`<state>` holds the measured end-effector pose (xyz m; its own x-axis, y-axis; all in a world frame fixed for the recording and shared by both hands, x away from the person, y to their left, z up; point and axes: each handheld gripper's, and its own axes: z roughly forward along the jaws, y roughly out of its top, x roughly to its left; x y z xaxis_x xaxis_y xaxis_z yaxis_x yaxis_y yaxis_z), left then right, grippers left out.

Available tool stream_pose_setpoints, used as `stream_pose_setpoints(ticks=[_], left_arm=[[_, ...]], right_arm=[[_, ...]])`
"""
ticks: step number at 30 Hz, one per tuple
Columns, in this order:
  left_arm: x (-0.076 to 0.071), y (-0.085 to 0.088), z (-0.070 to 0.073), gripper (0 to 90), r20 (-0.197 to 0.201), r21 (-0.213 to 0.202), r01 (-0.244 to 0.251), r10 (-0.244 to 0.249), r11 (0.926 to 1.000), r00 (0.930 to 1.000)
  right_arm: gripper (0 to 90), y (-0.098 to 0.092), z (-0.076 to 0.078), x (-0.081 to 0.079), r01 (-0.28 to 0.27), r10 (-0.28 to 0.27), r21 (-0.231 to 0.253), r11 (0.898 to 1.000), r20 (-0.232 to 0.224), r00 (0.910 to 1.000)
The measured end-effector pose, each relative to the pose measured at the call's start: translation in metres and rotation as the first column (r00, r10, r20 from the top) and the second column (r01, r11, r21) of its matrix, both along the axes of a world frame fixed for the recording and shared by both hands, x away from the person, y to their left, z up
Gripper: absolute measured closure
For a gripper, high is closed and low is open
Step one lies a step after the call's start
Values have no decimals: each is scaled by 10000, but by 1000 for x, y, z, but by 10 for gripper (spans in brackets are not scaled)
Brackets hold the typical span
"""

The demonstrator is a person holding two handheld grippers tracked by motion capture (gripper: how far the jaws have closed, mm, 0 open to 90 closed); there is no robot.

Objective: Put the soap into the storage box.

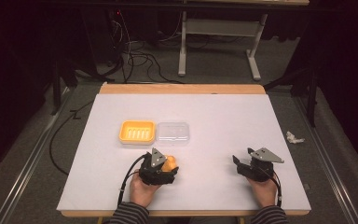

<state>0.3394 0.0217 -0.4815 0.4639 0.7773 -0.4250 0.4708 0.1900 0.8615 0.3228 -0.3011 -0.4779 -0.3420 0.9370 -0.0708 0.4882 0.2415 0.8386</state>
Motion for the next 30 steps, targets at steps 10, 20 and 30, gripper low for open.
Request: stream_pose_setpoints(ticks=[10, 20, 30], left_arm=[[-4, 8, 9, 262, 136, -199, -58, 61, 9998, 9999], [-2, 19, 16, 263, -29, -647, -222, 221, 9977, 9998], [-1, 35, 29, 264, 23, -865, -533, 537, 9948, 9986]], right_arm=[[315, 0, 0, 1, -39, 39, -4, 10000, -22, 10000], [321, -1, 0, 1, -13, 13, 89, 10000, 8, 10000], [321, -1, 0, 1, -26, 26, 92, 10000, 19, 10000]])
